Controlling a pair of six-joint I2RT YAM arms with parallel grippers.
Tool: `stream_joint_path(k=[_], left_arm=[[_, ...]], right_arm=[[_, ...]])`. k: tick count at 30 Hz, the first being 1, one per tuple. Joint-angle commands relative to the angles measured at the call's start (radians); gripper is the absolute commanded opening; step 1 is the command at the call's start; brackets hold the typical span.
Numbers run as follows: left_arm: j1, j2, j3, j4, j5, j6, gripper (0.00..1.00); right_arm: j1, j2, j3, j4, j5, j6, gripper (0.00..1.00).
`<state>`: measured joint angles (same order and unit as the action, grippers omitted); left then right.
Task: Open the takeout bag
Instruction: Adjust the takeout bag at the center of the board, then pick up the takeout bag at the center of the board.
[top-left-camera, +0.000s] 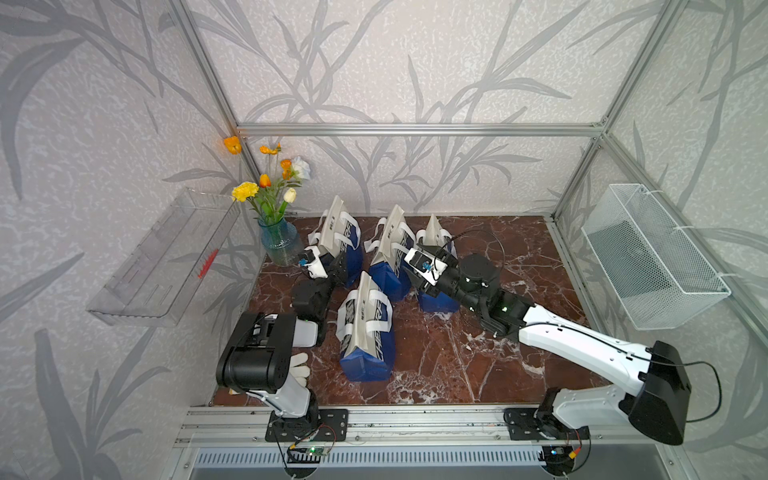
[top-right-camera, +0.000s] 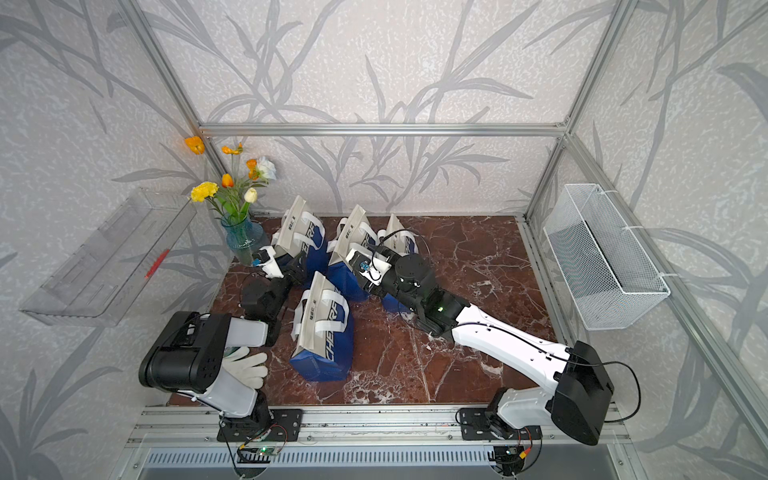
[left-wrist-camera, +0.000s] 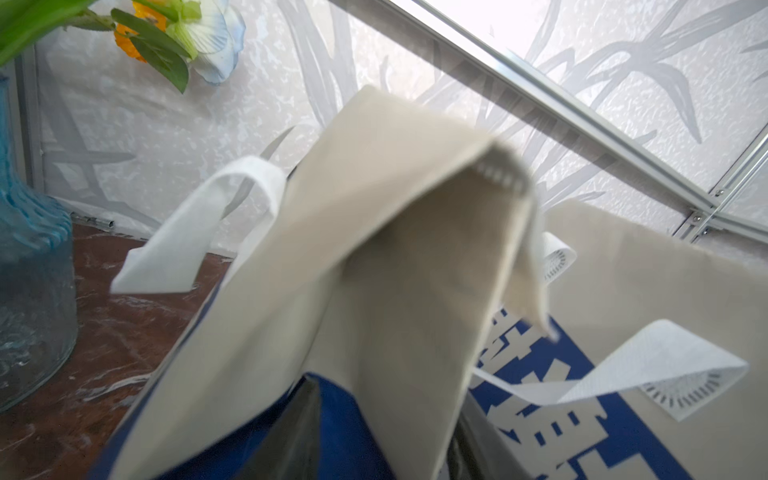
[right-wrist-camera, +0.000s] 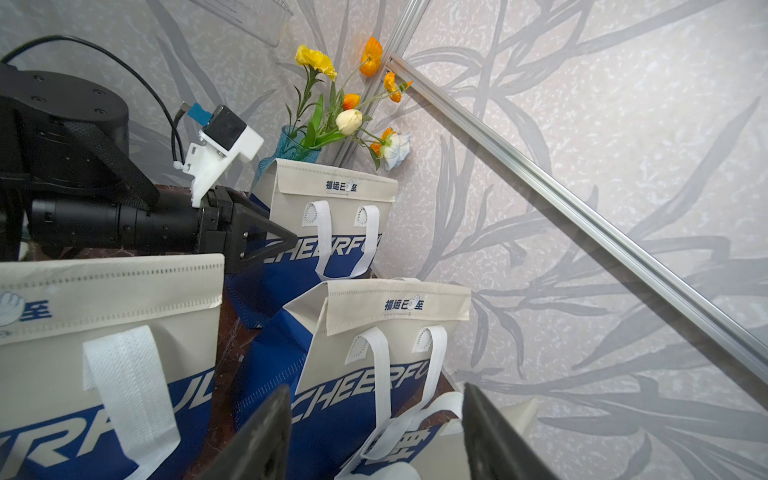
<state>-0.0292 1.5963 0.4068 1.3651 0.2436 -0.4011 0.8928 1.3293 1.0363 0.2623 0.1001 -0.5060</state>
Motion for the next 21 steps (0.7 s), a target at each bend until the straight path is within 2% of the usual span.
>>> stream_joint_path(k=[1, 7, 13, 17, 21], left_arm=[[-0.001, -0.010, 0.030, 0.051, 0.006, -0.011, 0.54], [-0.001, -0.016, 0.029, 0.051, -0.007, -0.010, 0.55], [-0.003, 0.023, 0.068, 0.051, -0.037, -0.026, 0.49], [-0.003, 0.047, 0.090, 0.051, -0.056, -0.037, 0.39], [-0.003, 0.046, 0.096, 0.051, -0.068, -0.047, 0.22]], right_arm=[[0.015, -0.020, 0.004, -0.001, 0.029, -0.014, 0.64], [0.025, -0.005, 0.001, 0.020, 0.040, -0.014, 0.64], [0.035, 0.009, 0.005, 0.022, 0.038, -0.017, 0.64], [0.041, 0.017, 0.008, 0.022, 0.035, -0.019, 0.64], [0.052, 0.033, 0.011, 0.037, 0.036, -0.066, 0.64]])
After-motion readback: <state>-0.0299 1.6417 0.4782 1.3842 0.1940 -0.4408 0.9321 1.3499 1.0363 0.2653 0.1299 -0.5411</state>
